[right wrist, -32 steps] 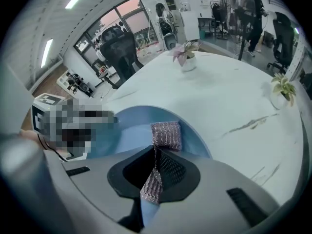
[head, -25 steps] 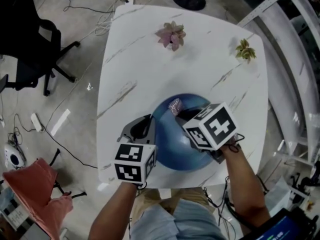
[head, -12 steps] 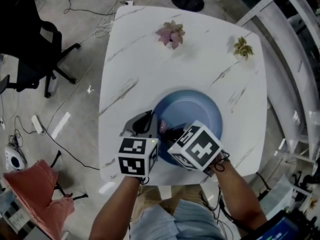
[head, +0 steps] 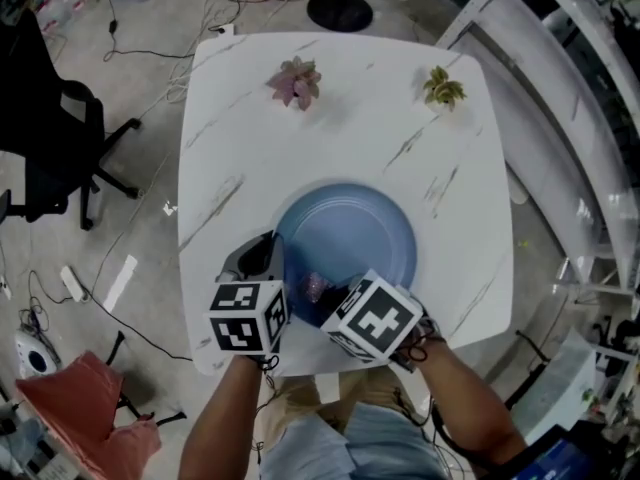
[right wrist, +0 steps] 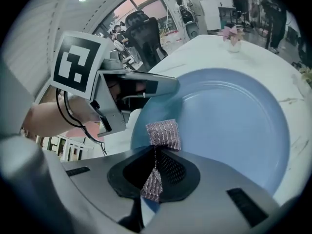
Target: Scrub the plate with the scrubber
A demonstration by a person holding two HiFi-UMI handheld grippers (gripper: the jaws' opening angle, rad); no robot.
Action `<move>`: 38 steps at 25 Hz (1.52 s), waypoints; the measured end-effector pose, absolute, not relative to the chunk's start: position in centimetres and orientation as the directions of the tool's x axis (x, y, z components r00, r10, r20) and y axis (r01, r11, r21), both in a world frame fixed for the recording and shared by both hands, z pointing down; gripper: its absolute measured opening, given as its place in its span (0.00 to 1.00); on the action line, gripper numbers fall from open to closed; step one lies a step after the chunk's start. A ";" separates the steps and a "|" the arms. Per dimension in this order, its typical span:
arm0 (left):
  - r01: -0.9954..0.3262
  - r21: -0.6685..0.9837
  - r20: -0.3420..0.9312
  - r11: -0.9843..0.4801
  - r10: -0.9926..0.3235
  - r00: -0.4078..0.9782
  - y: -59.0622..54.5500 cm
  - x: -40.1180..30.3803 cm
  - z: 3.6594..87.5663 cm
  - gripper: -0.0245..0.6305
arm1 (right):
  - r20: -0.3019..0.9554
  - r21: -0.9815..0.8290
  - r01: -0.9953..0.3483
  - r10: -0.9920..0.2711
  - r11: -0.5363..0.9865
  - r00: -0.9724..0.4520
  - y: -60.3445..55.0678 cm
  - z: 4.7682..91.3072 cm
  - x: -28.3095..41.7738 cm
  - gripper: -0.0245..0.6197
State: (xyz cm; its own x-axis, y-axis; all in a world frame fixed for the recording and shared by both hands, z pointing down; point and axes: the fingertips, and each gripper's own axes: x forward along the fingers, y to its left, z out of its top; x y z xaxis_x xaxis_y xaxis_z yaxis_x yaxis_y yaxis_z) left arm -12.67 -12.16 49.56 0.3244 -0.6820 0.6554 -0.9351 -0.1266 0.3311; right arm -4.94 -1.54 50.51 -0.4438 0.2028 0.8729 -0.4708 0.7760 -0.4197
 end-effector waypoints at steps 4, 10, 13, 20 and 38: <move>-0.938 0.320 0.658 -0.133 -0.681 0.321 -12.2 -12.6 49.5 0.07 | 0.888 -0.402 -0.541 0.169 0.739 -0.428 -2.2 50.6 -2.0 0.10; -0.940 0.315 0.659 -0.133 -0.682 0.317 -12.1 -12.6 49.5 0.07 | 0.921 -0.332 -0.653 0.084 0.681 -0.381 -4.9 50.7 2.5 0.10; -0.940 0.312 0.658 -0.138 -0.682 0.319 -12.1 -12.4 49.4 0.07 | 0.925 -0.309 -0.683 0.043 0.662 -0.377 -6.8 50.6 3.7 0.10; -0.941 0.308 0.656 -0.142 -0.685 0.318 -12.1 -12.3 49.3 0.07 | 0.908 -0.332 -0.713 0.006 0.618 -0.418 -11.4 50.6 4.3 0.10; -0.934 0.337 0.666 -0.122 -0.670 0.328 -12.2 -12.1 49.4 0.07 | 0.879 -0.383 -0.547 0.111 0.745 -0.464 -12.5 50.3 -4.5 0.10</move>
State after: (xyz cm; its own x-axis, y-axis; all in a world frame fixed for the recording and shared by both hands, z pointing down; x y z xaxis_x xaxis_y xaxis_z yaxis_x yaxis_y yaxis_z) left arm -12.15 -12.23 49.44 0.3279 -0.6697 0.6664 -0.9336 -0.1219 0.3368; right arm -4.51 -12.53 50.34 -0.4638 0.1113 0.8789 -0.5466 0.7448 -0.3828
